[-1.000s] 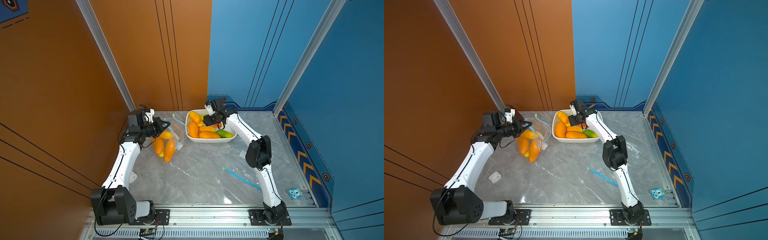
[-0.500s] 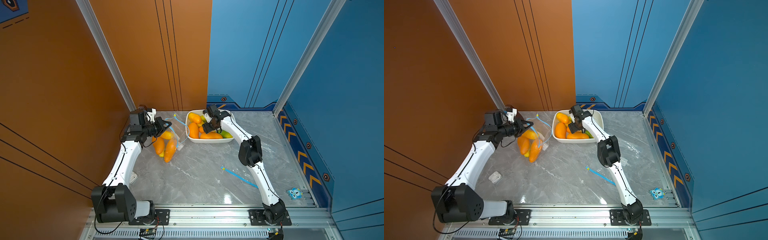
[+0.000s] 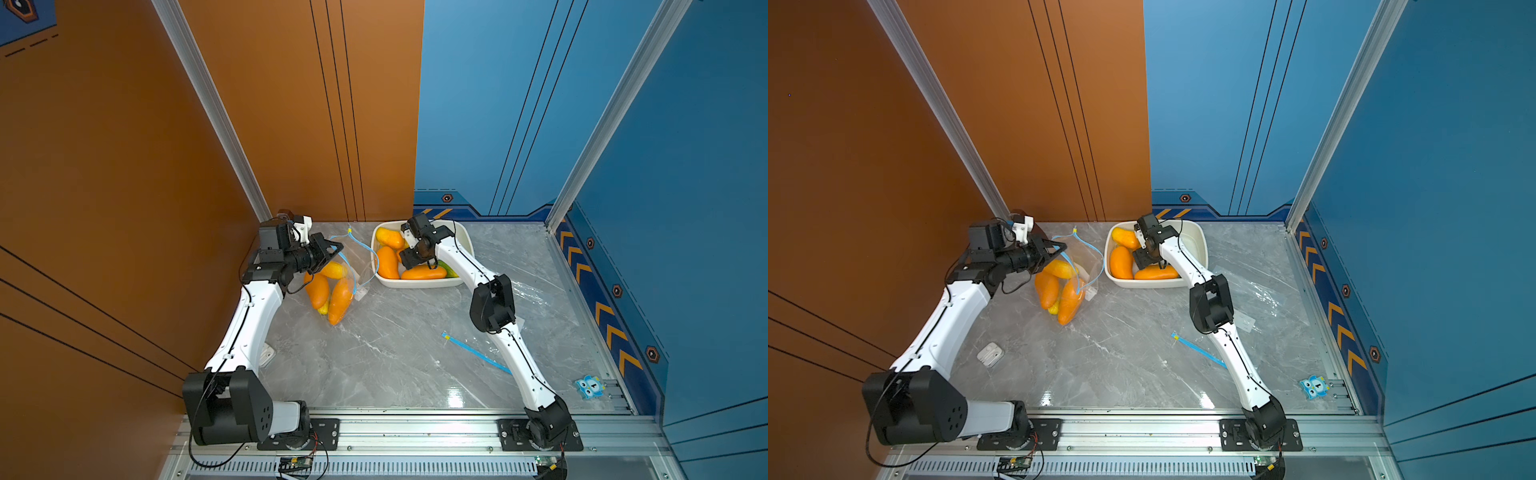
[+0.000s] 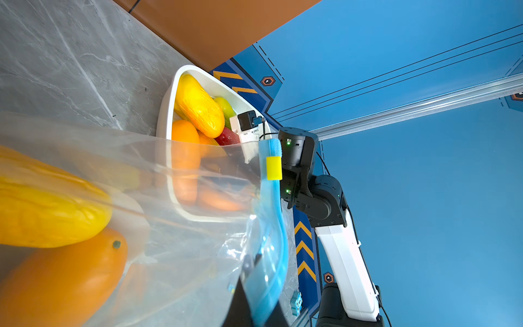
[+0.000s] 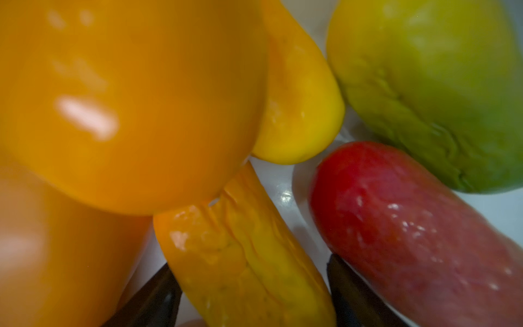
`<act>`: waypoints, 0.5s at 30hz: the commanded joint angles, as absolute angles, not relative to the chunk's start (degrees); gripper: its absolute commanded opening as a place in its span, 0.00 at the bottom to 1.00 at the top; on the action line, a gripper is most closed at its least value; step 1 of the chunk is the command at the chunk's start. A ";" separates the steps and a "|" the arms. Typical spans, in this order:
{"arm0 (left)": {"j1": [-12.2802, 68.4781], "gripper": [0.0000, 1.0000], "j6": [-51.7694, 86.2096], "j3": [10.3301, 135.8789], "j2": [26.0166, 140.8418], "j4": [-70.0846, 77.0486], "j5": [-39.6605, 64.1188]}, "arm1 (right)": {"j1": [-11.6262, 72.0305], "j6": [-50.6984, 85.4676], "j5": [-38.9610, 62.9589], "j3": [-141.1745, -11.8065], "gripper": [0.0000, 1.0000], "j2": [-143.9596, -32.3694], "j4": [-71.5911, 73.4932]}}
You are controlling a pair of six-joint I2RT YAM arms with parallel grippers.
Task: Place the mango in a zip-top bag and seal the zipper
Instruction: Pick up the mango from the basket.
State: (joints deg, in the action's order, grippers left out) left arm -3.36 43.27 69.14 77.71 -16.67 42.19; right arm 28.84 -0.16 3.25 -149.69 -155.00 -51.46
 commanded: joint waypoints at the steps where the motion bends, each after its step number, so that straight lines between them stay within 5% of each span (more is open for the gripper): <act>1: -3.03 0.00 42.20 71.37 78.20 -15.71 42.19 | 28.92 3.53 3.67 -148.67 0.64 -156.13 -53.92; 8: -3.16 0.00 42.54 71.04 77.52 -15.66 42.54 | 28.83 5.22 4.43 -148.56 0.43 -149.42 -49.42; 15: -3.16 0.00 43.23 70.76 76.24 -15.69 42.54 | 27.01 6.77 6.07 -147.10 0.36 -142.15 -47.90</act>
